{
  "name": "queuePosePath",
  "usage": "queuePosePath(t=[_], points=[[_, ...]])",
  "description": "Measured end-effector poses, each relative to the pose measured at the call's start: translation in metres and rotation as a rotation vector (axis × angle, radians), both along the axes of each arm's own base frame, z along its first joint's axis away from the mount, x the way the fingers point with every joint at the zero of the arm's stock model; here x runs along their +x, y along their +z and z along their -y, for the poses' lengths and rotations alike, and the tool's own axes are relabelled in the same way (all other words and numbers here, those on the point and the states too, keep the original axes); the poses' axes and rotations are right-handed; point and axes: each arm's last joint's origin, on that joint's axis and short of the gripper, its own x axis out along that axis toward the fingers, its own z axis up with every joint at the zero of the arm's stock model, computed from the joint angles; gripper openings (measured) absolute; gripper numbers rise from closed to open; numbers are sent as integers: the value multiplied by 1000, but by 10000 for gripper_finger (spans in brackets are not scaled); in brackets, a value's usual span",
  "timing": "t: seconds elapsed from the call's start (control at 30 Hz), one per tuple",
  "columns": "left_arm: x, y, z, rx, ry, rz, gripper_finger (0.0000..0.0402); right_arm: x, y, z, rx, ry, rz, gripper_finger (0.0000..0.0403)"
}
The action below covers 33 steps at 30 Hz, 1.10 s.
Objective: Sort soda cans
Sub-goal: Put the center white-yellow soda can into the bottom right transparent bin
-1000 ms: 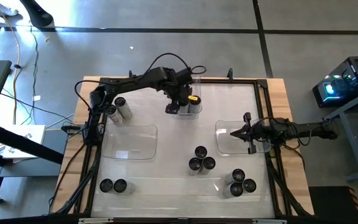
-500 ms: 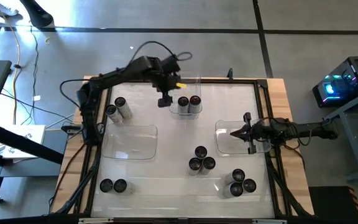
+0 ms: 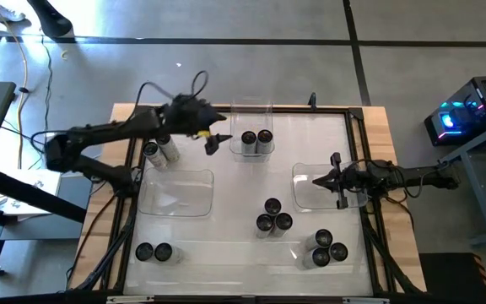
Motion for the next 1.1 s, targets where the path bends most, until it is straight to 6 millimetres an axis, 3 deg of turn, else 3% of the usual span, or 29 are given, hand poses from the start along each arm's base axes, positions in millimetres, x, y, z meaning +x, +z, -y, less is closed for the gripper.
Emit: queuePosePath(t=[0.17,0.4,0.67,0.77,0.93,1.1], points=[[-17,3,27,32,86,118,330,0,0,0,0,0,-1,0],[-28,4,59,65,122,134,330,0,0,0,0,0,0,0],[-37,-26,99,119,45,75,330,0,0,0,0,0,-1,0],[-42,-37,114,155,-5,128,330,0,0,0,0,0,-1,0],[-53,-46,127,204,-75,304,330,0,0,0,0,0,-1,0],[-60,-51,128,215,-73,415,330,0,0,0,0,0,0,0]])
